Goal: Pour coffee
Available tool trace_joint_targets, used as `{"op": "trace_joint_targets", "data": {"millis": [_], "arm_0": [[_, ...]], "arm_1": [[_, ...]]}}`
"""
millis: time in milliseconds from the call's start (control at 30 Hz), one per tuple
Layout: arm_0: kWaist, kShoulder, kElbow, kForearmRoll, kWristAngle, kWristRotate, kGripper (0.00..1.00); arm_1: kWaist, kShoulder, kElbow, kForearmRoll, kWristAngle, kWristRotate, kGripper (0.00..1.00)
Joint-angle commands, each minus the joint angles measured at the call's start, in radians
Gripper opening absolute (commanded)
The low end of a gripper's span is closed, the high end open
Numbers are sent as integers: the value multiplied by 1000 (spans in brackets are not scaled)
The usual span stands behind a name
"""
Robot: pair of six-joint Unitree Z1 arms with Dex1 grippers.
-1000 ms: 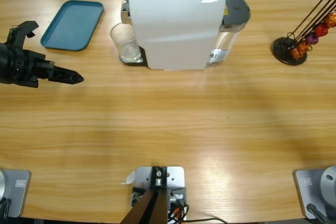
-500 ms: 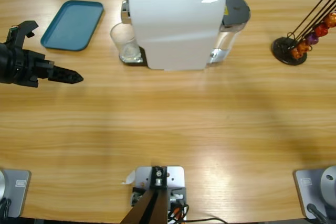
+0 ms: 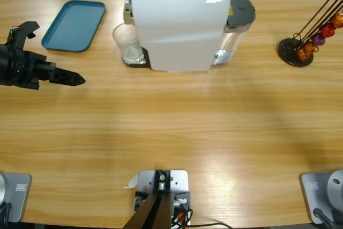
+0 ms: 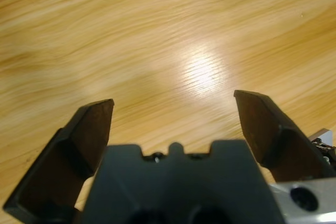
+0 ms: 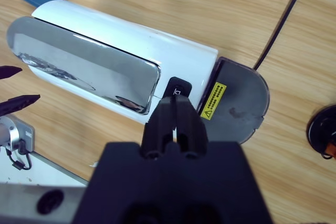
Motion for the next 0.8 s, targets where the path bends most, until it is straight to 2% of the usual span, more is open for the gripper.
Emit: {"op": "trace_joint_targets", "data": {"millis": [33,800], "arm_0": [[-8,47,26,1,16,-9,1000],[-8,56,26,1,16,-7,1000]], "arm_1": [[8,71,27,10,-3,-2,0],[10,94,112,13,-11,1,0]]}}
